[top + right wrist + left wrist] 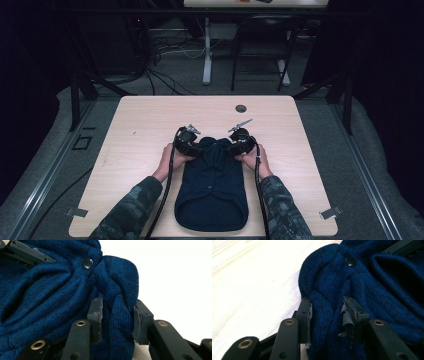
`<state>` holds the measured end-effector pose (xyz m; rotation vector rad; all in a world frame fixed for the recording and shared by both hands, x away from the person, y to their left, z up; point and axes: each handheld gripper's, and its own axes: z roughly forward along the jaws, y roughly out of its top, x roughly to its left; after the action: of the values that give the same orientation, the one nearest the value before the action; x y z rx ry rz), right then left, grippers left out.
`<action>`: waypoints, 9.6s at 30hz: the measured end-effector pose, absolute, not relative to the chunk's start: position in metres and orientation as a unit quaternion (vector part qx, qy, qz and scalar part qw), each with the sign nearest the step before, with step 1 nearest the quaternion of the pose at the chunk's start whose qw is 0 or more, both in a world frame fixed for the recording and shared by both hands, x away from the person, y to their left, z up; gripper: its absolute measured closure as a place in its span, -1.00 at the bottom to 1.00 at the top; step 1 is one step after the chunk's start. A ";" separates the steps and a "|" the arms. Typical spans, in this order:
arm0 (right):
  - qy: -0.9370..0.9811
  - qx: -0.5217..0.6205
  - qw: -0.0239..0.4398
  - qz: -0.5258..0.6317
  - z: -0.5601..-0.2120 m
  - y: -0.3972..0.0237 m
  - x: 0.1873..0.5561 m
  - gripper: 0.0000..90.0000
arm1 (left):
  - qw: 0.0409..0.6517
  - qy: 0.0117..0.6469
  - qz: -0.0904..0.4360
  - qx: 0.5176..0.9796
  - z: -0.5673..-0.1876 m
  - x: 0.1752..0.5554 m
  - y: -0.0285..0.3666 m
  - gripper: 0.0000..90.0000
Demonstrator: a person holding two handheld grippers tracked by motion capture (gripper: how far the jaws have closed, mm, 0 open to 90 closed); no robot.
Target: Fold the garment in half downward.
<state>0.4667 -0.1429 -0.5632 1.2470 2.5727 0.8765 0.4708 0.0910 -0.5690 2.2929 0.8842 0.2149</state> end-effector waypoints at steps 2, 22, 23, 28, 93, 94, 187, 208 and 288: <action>0.856 0.417 0.077 0.295 -0.564 -0.143 0.466 0.46 | 0.331 0.336 0.083 0.878 -0.569 0.470 0.091 0.42; 0.877 0.342 0.190 0.277 -0.557 -0.131 0.445 0.54 | 0.337 0.310 0.123 0.880 -0.564 0.461 0.087 0.56; 0.875 0.342 0.195 0.281 -0.556 -0.131 0.444 0.55 | 0.339 0.310 0.123 0.880 -0.563 0.460 0.087 0.56; 0.868 0.342 0.190 0.306 -0.548 -0.137 0.439 0.55 | 0.352 0.305 0.127 0.876 -0.556 0.457 0.090 0.55; 0.814 0.222 0.377 0.383 -0.481 -0.127 0.374 0.61 | 0.450 0.238 0.197 0.838 -0.469 0.427 0.080 0.58; 0.808 0.222 0.388 0.383 -0.478 -0.128 0.375 0.61 | 0.457 0.236 0.204 0.833 -0.466 0.427 0.080 0.58; 0.847 0.341 0.186 0.364 -0.499 -0.163 0.377 0.58 | 0.428 0.174 0.259 0.848 -0.507 0.393 0.083 0.65; 0.880 0.242 0.242 0.329 -0.502 -0.156 0.346 0.51 | 0.420 0.152 0.191 0.874 -0.524 0.368 0.103 0.58; 0.884 0.343 0.143 0.285 -0.562 -0.166 0.332 -0.59 | 0.367 0.202 0.119 0.900 -0.575 0.371 0.108 -0.41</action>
<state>0.3323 -0.1662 -0.5619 0.9893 2.5493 0.8216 0.3708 0.1076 -0.5749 2.3134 0.5193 0.3062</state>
